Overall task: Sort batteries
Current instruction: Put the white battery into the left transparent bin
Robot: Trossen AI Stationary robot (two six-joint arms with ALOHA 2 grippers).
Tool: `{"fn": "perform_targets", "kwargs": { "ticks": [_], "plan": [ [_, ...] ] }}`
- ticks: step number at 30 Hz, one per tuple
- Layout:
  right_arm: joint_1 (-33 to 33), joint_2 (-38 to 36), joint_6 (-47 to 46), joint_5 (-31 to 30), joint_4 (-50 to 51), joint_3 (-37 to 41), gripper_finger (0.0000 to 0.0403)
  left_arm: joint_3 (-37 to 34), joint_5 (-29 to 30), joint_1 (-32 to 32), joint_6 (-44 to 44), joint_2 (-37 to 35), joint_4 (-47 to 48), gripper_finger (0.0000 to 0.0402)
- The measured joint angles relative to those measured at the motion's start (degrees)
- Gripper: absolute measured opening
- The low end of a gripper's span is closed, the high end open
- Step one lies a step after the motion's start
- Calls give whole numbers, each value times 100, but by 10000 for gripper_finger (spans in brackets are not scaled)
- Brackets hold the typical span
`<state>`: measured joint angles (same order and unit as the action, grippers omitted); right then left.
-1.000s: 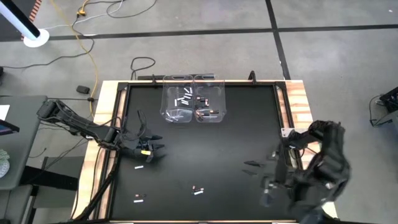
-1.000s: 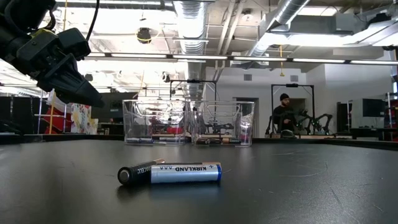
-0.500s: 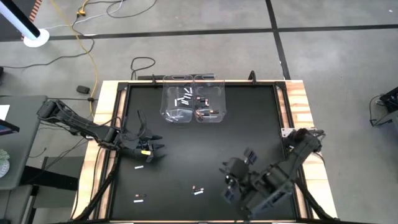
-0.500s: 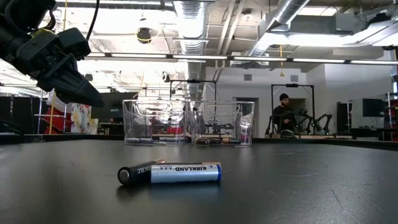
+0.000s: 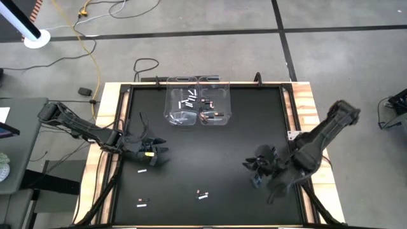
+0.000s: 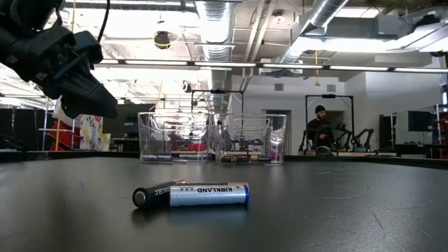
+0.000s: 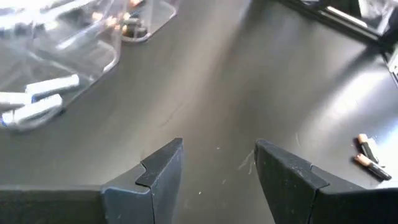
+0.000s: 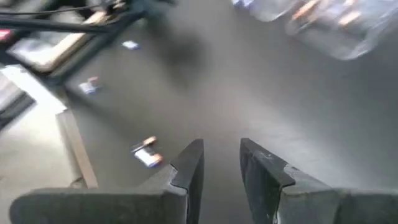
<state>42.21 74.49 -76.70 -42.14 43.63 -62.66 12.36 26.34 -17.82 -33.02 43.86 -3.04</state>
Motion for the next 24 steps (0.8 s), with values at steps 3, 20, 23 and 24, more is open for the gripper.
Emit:
{"fn": "perform_targets", "kwargs": {
  "ticks": [3, 20, 23, 24],
  "plan": [
    [-192, -596, 373, 324, -1559, 1246, 122, 428, -18, -28, 505, 2, 421, 194],
    [-1210, -957, 1443, 1852, -3356, 3133, 122, 4889, -201, -1065, -1503, 2295, 7760, 194],
    [-1281, -955, 1741, 1852, -3337, 3133, 122, 4746, -355, -1782, -2145, 2406, 7661, 194],
    [-1284, -954, 1847, 1850, -3331, 3133, 122, 4670, -355, -2049, -2464, 2402, 7595, 194]
  ]
}}
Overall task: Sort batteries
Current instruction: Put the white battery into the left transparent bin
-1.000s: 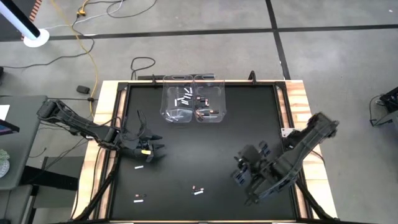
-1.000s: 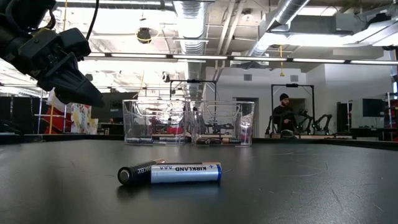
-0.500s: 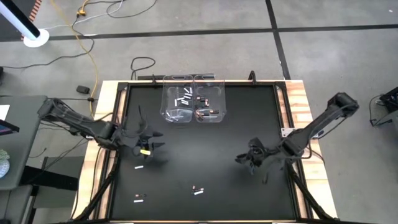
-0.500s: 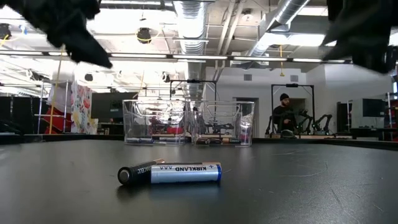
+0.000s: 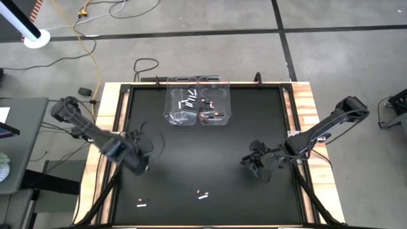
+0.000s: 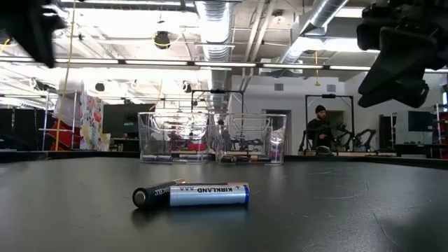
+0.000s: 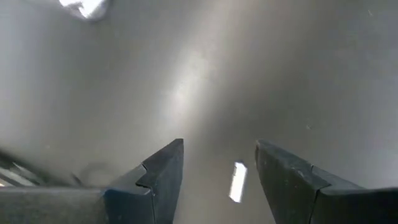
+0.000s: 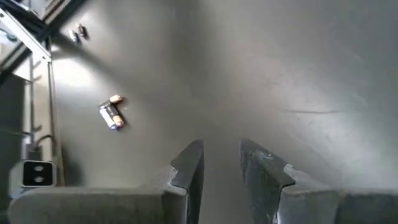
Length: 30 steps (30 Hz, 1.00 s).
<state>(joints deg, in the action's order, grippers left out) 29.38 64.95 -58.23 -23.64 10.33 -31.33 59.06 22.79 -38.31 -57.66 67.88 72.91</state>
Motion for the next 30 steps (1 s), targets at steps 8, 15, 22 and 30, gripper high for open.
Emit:
{"fn": "perform_targets", "kwargs": {
  "ticks": [8, 15, 22, 30],
  "plan": [
    [3, 1, 357, 4, 34, 2, 122, -731, 146, -1599, -1903, 39, -668, 175],
    [-64, 2, 351, 4, 37, 2, 122, -1512, -191, -1736, -1956, 151, -1390, 138],
    [-65, 2, -21, 4, 23, 2, 122, -2215, -744, -1735, -1955, 148, -1905, 134],
    [-145, 2, -173, -20, -20, 2, 122, -2684, -739, -1626, -1559, 148, -2618, 134]
  ]
}}
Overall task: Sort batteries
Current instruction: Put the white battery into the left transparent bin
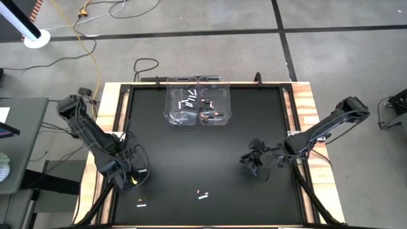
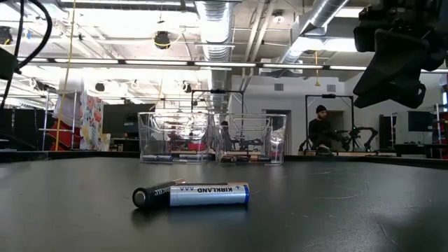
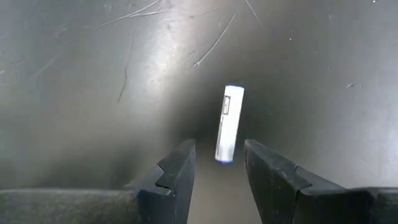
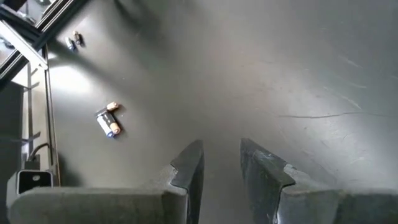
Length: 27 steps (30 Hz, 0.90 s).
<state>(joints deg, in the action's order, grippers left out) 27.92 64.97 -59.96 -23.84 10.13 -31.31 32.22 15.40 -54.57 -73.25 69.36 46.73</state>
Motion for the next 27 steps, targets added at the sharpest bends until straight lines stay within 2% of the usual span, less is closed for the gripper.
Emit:
{"fn": "perform_targets", "kwargs": {
  "ticks": [11, 21, 27],
  "plan": [
    [-109, 0, -17, -11, -8, 0, 122, -650, -145, 357, 509, -28, -817, 127],
    [-107, 0, -8, -20, -13, 2, 122, -657, -254, 364, 830, -17, -874, 24],
    [-107, 0, 48, -24, 11, 2, 122, -659, -260, 364, 702, -15, -872, 21]
  ]
}}
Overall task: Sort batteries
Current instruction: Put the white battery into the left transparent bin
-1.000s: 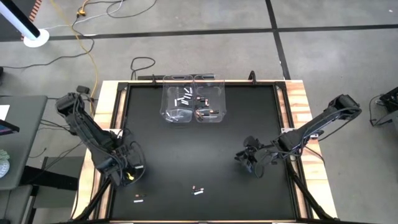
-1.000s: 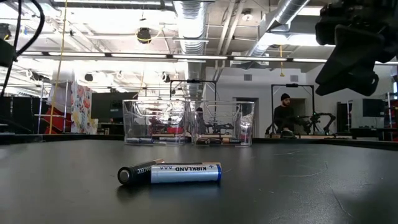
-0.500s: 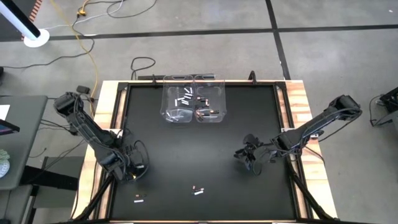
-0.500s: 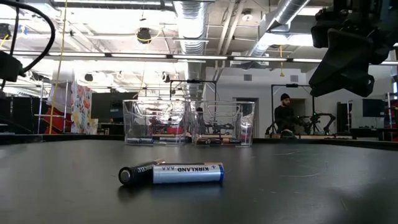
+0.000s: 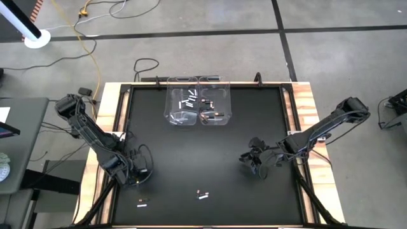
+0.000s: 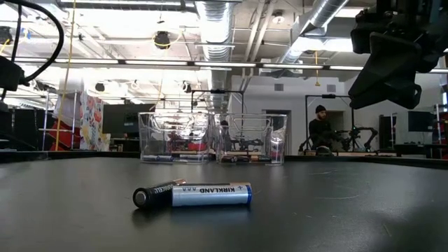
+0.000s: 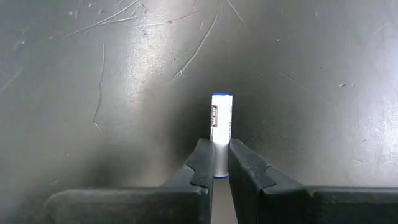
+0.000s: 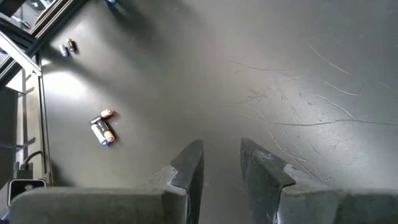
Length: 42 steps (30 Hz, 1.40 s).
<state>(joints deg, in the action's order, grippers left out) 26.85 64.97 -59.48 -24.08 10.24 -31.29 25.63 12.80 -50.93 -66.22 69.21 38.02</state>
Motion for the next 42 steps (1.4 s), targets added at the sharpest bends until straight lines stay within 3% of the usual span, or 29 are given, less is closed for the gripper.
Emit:
{"fn": "perform_targets", "kwargs": {
  "ticks": [18, 26, 33, 37, 42],
  "plan": [
    [0, 0, 105, 0, -1, 0, 122, 685, 101, 28, -833, 34, 344, 28],
    [99, 0, 391, 4, -1, 0, 122, 1232, 401, 466, -1245, 27, 378, 27],
    [129, 0, 472, 4, 4, 0, 122, 1962, 495, 1571, -508, 20, 571, 27],
    [106, 0, 467, 4, 4, 0, 122, 2545, 385, 2585, 735, 20, 941, 26],
    [18, 1, 442, 3, 2, 0, 122, 3340, -15, 4339, 2709, 20, 1208, 26]
  ]
}}
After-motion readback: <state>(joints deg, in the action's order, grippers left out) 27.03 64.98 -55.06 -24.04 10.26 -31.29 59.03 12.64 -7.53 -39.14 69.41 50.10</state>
